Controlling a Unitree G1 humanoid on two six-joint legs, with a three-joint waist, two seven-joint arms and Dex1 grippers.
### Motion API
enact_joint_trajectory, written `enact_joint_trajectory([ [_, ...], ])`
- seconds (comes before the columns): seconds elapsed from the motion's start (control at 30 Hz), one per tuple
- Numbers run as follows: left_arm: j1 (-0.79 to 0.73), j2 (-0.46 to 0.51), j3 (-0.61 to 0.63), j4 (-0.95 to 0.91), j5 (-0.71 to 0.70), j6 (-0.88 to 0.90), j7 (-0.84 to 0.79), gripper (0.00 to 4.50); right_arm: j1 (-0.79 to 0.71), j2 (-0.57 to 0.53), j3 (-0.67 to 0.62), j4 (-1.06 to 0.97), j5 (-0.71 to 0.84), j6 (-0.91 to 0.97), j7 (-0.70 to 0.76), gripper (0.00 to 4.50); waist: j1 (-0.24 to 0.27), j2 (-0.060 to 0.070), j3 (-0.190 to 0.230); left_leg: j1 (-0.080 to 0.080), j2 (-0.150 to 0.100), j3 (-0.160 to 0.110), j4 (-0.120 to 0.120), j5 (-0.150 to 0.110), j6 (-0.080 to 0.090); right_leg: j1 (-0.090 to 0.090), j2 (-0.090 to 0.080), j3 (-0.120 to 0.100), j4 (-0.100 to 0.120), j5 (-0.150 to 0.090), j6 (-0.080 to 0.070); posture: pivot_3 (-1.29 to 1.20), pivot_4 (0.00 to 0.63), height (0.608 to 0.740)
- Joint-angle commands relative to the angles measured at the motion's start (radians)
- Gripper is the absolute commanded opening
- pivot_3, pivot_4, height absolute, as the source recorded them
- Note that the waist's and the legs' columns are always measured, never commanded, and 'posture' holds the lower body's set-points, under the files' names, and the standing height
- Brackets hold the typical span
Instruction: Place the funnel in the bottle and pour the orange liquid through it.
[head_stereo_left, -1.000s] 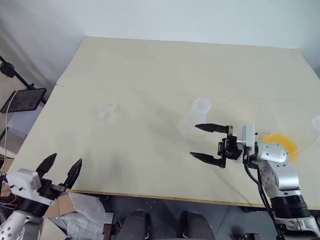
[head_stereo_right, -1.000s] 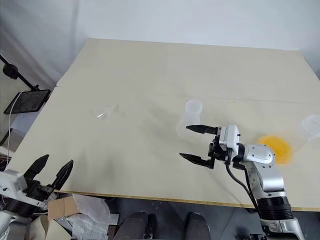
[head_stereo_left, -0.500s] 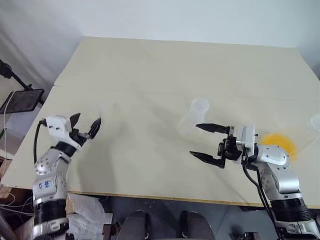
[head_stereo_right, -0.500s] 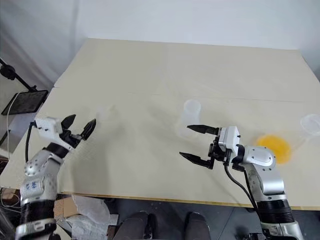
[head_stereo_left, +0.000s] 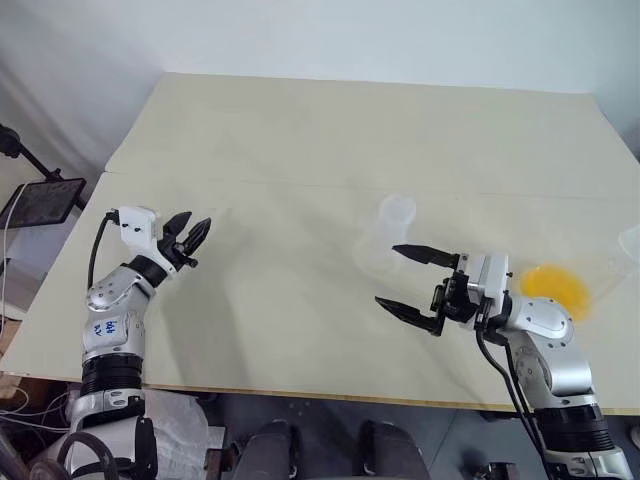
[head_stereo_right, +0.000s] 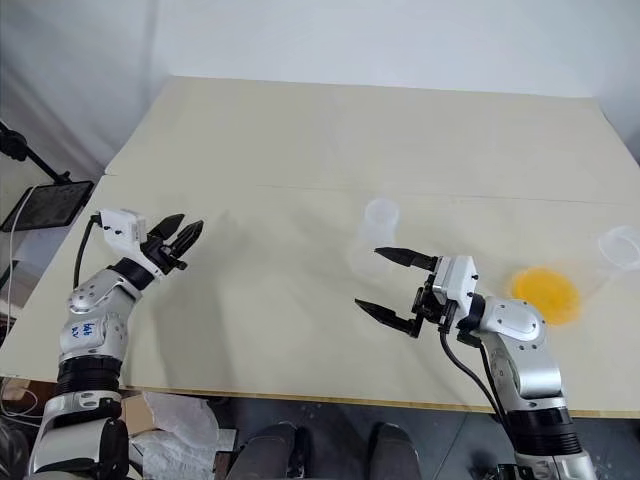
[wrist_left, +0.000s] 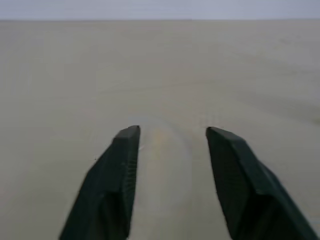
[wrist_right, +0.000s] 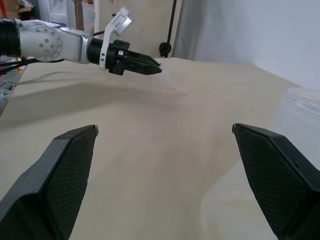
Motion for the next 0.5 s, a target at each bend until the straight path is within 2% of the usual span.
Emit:
enact_joint_trajectory([
  [0.03, -0.023, 0.009, -0.004, -0.008, -0.001, -0.018, -0.013, 0.86, 0.021, -0.001, -0.013, -0.044, 0.007, -0.02, -0.009, 4.5, 0.002, 0.0, 0.0, 0.0, 0.0, 0.0, 0.0, 0.0, 0.0, 0.0, 0.0, 0.0, 0.0, 0.0, 0.0, 0.0, 0.15, 0.74],
  [0.13, -0.023, 0.012, -0.014, -0.009, 0.003, -0.013, -0.018, 0.03, 0.034, -0.006, -0.021, -0.056, 0.011, -0.018, -0.012, 4.5, 0.002, 0.0, 0.0, 0.0, 0.0, 0.0, 0.0, 0.0, 0.0, 0.0, 0.0, 0.0, 0.0, 0.0, 0.0, 0.0, 0.15, 0.74],
  [0.27, -0.033, 0.036, -0.022, -0.045, 0.004, -0.008, -0.047, 0.03, 0.06, -0.011, -0.04, -0.089, 0.025, -0.008, -0.03, 4.5, 0.002, 0.0, 0.0, 0.0, 0.0, 0.0, 0.0, 0.0, 0.0, 0.0, 0.0, 0.0, 0.001, 0.0, 0.0, 0.0, 0.15, 0.74],
  [0.37, -0.066, 0.08, -0.041, -0.173, -0.034, 0.069, -0.106, 0.03, 0.12, 0.002, -0.097, -0.17, 0.059, 0.011, -0.107, 4.5, 0.006, -0.001, 0.001, -0.002, 0.0, 0.0, 0.0, 0.0, 0.0, -0.003, 0.0, 0.0, 0.002, 0.0, 0.0, 0.0, 0.15, 0.74],
  [0.5, -0.152, 0.167, -0.136, -0.276, -0.01, 0.078, -0.26, 0.03, 0.207, 0.008, -0.192, -0.23, 0.073, 0.032, -0.219, 4.5, 0.007, -0.002, 0.001, -0.003, 0.0, -0.001, 0.0, 0.0, 0.0, -0.004, -0.001, 0.0, 0.003, 0.0, 0.0, 0.0, 0.15, 0.74],
])
